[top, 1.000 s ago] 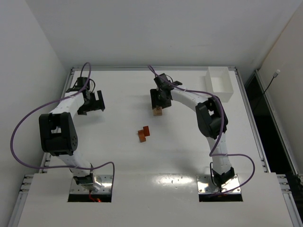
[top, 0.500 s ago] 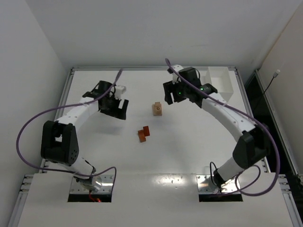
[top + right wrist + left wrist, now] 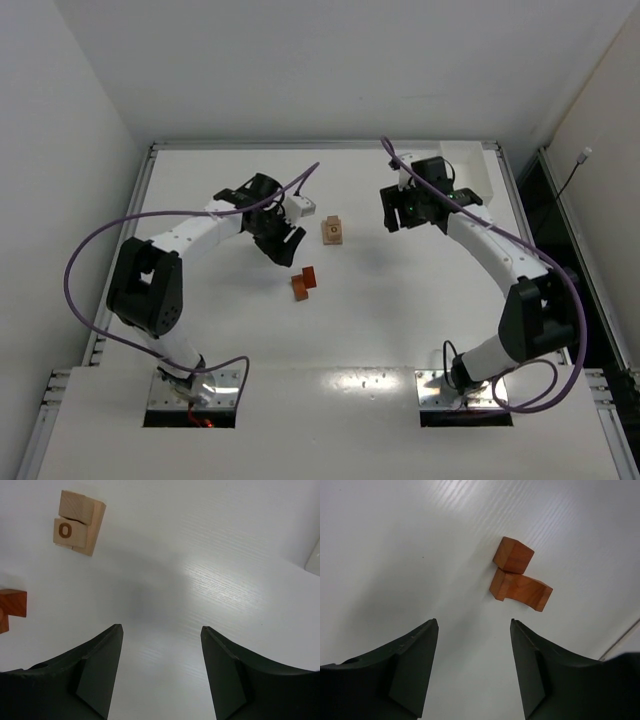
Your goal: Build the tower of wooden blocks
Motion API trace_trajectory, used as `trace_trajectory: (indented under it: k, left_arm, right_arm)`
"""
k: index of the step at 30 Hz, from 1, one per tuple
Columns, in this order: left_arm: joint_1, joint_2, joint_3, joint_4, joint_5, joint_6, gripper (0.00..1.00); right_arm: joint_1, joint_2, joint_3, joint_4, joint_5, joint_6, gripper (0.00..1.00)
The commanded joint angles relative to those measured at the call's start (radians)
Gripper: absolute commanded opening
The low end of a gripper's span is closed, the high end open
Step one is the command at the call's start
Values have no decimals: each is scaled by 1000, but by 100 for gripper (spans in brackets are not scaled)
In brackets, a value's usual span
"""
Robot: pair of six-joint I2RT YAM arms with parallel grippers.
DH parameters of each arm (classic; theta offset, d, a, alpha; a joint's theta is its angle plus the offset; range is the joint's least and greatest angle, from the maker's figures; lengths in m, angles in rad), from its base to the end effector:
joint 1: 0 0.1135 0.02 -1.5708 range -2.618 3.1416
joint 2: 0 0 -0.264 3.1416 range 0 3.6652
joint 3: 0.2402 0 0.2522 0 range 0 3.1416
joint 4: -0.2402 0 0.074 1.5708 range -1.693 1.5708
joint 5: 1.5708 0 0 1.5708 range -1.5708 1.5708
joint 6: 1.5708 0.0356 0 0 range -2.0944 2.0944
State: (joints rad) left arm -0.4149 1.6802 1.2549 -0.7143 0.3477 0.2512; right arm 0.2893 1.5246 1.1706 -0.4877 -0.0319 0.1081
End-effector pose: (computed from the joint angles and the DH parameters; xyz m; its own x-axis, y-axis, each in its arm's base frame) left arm 0.3078 -0.1488 0.2319 -0.6787 0.5543 -0.4818 0.7000 0.6867 -0.1959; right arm 0.3173 0.0956 0.2669 -0.7436 -0.1088 -0.6597 -0.2266 0.9693 0.0955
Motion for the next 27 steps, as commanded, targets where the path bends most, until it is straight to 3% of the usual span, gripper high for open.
trace_trajectory:
  k: [1, 9, 14, 27]
  left_arm:
    - [-16, 7, 22, -36, 66, 65, 56]
    - [-64, 7, -49, -7, 66, 108, 55]
    - [-82, 48, -58, 15, 66, 117, 43]
    - [-91, 122, -29, 49, 57, 160, 43]
  right_arm:
    - [-25, -50, -12, 34, -28, -15, 60]
    - [-108, -60, -22, 24, -75, -5, 60]
    - [-143, -60, -40, 24, -94, 13, 60]
    - [-162, -50, -31, 24, -112, 13, 60]
